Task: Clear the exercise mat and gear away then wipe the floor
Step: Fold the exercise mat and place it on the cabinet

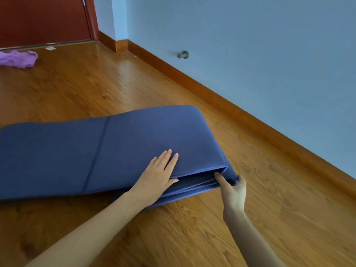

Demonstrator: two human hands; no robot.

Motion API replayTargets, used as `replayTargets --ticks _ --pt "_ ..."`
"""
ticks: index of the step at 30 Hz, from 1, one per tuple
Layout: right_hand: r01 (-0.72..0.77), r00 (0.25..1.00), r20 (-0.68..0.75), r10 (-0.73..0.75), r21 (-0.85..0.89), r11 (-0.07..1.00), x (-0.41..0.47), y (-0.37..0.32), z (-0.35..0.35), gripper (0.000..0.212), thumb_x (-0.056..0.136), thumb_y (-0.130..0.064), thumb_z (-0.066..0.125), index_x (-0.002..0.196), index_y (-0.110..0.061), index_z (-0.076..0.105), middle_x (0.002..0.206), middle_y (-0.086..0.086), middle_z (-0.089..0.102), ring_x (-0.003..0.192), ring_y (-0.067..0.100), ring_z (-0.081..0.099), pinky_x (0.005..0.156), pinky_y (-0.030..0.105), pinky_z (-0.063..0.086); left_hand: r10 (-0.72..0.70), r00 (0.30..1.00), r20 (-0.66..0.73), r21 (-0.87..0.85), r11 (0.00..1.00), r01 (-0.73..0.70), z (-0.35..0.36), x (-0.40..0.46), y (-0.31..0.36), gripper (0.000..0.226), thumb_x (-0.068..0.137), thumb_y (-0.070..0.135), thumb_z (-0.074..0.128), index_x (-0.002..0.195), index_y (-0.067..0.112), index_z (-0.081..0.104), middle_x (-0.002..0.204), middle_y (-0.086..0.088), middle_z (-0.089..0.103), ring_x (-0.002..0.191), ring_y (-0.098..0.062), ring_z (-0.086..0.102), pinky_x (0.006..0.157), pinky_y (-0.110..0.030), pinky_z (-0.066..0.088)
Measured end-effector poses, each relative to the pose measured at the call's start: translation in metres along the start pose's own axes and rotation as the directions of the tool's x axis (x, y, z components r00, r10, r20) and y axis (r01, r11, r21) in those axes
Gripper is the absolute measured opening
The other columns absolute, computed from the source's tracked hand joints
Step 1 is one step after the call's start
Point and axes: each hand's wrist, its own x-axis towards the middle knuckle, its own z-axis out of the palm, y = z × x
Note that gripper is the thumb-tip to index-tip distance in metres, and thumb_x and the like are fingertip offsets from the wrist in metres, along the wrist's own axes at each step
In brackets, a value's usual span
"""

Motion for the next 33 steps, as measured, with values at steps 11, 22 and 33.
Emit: replayTargets --ticks 11,22,33 --pt "-0.078 0.994 0.056 0.090 -0.190 0.979 0.022 -0.003 -0.019 0.051 0.091 -0.004 0.036 0.140 -0.018 0.042 0.138 -0.002 0.043 0.130 0.021 0.037 0.098 0.031 0.031 0.067 0.993 -0.097 0.037 0.997 -0.064 0.049 0.012 0.042 0.056 0.053 0.025 0.089 0.101 0.002 0.071 0.101 -0.017 0.071 0.093 -0.025 0.069 0.076 -0.030 0.057" --pt "0.240 0.960 0.280 -0.028 -0.761 0.603 0.065 0.029 -0.003 0.056 0.094 -0.012 0.049 0.143 -0.033 0.034 0.138 0.007 0.047 0.111 0.026 0.052 0.090 0.037 0.045 0.085 0.994 -0.075 -0.091 0.992 -0.092 0.066 0.008 0.050 0.032 0.089 0.038 0.055 0.096 0.012 0.071 0.095 -0.005 0.071 0.090 -0.021 0.069 0.076 -0.030 0.056" --pt "0.175 0.983 0.174 -0.053 -0.827 0.534 0.120 0.003 0.084 0.060 0.096 -0.044 0.033 0.150 -0.031 0.010 0.150 0.013 0.023 0.132 0.033 0.027 0.104 0.047 0.023 -0.639 0.767 -0.061 -0.122 0.767 0.630 0.079 0.002 -0.054 0.051 0.098 0.033 0.035 0.144 0.011 0.033 0.153 -0.015 0.024 0.143 -0.031 0.016 0.112 -0.056 0.012"
